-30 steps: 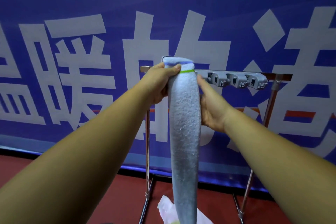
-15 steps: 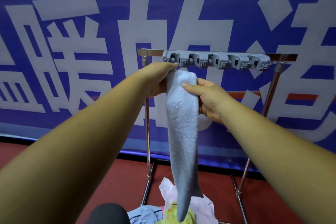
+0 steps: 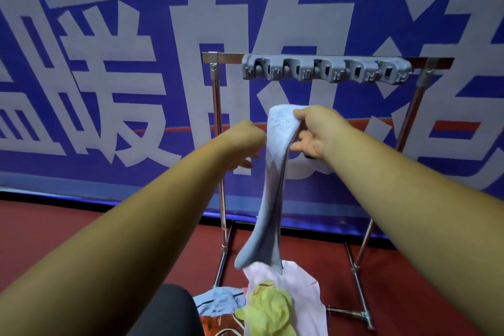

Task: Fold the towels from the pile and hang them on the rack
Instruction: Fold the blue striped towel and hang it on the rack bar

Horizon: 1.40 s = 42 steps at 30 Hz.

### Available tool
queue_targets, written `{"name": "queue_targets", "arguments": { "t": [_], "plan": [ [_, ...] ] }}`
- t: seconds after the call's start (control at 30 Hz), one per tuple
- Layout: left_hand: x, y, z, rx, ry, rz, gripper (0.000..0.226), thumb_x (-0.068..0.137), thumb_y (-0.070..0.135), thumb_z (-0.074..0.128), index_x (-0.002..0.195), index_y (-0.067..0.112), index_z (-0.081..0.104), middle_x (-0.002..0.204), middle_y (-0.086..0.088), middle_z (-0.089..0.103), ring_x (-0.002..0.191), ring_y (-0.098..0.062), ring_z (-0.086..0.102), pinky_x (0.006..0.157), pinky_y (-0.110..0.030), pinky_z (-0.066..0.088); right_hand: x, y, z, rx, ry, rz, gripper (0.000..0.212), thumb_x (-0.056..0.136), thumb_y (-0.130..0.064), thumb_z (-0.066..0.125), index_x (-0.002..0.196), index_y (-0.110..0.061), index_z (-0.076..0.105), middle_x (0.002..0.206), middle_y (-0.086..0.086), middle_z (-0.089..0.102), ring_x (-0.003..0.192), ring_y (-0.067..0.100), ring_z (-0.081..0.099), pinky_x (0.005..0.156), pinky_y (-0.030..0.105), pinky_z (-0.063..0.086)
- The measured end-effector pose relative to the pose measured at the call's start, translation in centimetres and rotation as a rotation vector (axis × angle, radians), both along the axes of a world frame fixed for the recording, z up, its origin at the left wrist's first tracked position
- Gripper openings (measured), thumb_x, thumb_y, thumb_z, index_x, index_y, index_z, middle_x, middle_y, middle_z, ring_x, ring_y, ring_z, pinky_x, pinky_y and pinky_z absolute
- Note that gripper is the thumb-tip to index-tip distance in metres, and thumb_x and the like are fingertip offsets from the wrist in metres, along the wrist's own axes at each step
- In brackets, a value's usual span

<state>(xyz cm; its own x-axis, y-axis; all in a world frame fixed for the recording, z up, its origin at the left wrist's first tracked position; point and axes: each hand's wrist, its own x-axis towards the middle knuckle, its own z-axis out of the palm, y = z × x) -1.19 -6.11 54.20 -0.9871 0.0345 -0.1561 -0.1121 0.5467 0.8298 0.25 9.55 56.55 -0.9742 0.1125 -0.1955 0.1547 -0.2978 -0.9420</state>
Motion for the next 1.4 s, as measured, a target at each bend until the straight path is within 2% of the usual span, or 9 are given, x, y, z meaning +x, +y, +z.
{"name": "queue_targets", "arguments": {
  "t": [0.17, 0.27, 0.43, 0.67, 0.83, 1.0, 1.1, 1.27, 1.4],
  "plan": [
    [1.0, 1.7, -1.8, -0.167, -0.024, -0.219, 0.037, 0.085, 0.033, 0.074, 0.114, 0.01, 0.069, 0.112, -0.019, 0.074, 0.099, -0.025, 0.074, 0.096, -0.049, 0.062, -0.5, -0.5, 0.1, -0.08, -0.013, -0.057, 0.043, 0.11, -0.005, 0.048, 0.153, -0.002, 0.044, 0.145, 0.022, 0.063, 0.136, 0.038, 0.06, 0.111, 0.071, 0.044],
    [0.4, 3.2, -2.7, -0.214, 0.083, -0.142, 0.043, 0.091, 0.043, 0.076, 0.115, 0.009, 0.066, 0.104, -0.015, 0.072, 0.092, -0.026, 0.072, 0.079, -0.041, 0.064, -0.6, -0.7, 0.4, -0.164, -0.001, -0.074, 0.042, 0.111, -0.001, 0.044, 0.152, -0.001, 0.045, 0.149, 0.022, 0.06, 0.142, 0.037, 0.056, 0.114, 0.068, 0.042],
    [-0.4, 4.3, -3.0, -0.229, 0.193, 0.014, 0.026, 0.103, 0.027, 0.063, 0.119, 0.007, 0.064, 0.098, -0.011, 0.065, 0.096, -0.029, 0.07, 0.086, -0.04, 0.062, -0.6, -0.1, 0.7, -0.235, 0.049, -0.169, 0.044, 0.103, 0.005, 0.042, 0.147, 0.003, 0.047, 0.118, 0.026, 0.068, 0.128, 0.045, 0.064, 0.095, 0.068, 0.053],
    [-1.2, 3.4, -1.9, -0.222, 0.321, 0.168, 0.014, 0.106, 0.02, 0.06, 0.113, 0.014, 0.069, 0.087, -0.005, 0.064, 0.084, -0.026, 0.069, 0.079, -0.042, 0.065, -1.0, 2.3, 0.4, -0.241, -0.036, -0.25, 0.055, 0.106, 0.0, 0.022, 0.16, 0.001, 0.033, 0.151, 0.027, 0.055, 0.139, 0.044, 0.058, 0.112, 0.062, 0.048],
    [-1.0, 3.0, -0.1, -0.298, 0.513, 0.184, 0.018, 0.105, 0.027, 0.053, 0.104, 0.016, 0.068, 0.092, -0.007, 0.068, 0.084, -0.027, 0.066, 0.066, -0.038, 0.052, -0.8, 2.0, -1.6, 0.379, -0.26, -0.108, 0.038, 0.105, -0.011, 0.055, 0.144, -0.008, 0.055, 0.126, 0.022, 0.067, 0.103, 0.038, 0.075, 0.078, 0.048, 0.065],
    [-0.5, 3.4, 2.1, -0.396, 0.615, 0.117, 0.013, 0.098, 0.02, 0.057, 0.101, 0.018, 0.069, 0.085, -0.004, 0.066, 0.077, -0.024, 0.064, 0.063, -0.035, 0.051, -0.6, 0.0, -2.2, 0.925, -0.459, 0.028, 0.084, 0.086, -0.06, 0.081, 0.126, 0.002, 0.042, 0.118, 0.021, 0.055, 0.101, 0.031, 0.059, 0.092, 0.042, 0.055],
    [-0.7, 2.9, 3.1, -0.454, 0.644, 0.092, 0.015, 0.097, 0.016, 0.06, 0.104, 0.017, 0.074, 0.09, -0.006, 0.07, 0.08, -0.025, 0.066, 0.064, -0.036, 0.053, -1.5, -0.6, -2.1, 1.016, -0.231, -0.172, 0.102, 0.081, -0.058, 0.085, 0.146, -0.008, 0.026, 0.143, 0.02, 0.04, 0.109, 0.038, 0.056, 0.082, 0.045, 0.049],
    [-1.6, 1.2, 4.2, -0.471, 0.692, 0.095, 0.008, 0.096, 0.021, 0.068, 0.094, 0.019, 0.076, 0.08, -0.003, 0.068, 0.073, -0.022, 0.066, 0.068, -0.04, 0.062, -2.5, -0.8, -0.6, 1.239, 0.243, -0.089, 0.026, 0.102, -0.027, 0.056, 0.124, -0.014, 0.051, 0.118, 0.014, 0.058, 0.085, 0.031, 0.061, 0.062, 0.038, 0.051],
    [-1.7, 0.0, 4.1, -0.505, 0.703, 0.12, 0.004, 0.098, 0.021, 0.068, 0.095, 0.018, 0.069, 0.081, -0.003, 0.065, 0.073, -0.02, 0.063, 0.063, -0.036, 0.056, -2.6, -1.6, 1.3, 1.289, 0.345, -0.084, 0.019, 0.102, -0.01, 0.042, 0.111, -0.01, 0.059, 0.11, 0.014, 0.062, 0.071, 0.019, 0.049, 0.053, 0.032, 0.035]
  ]
}}
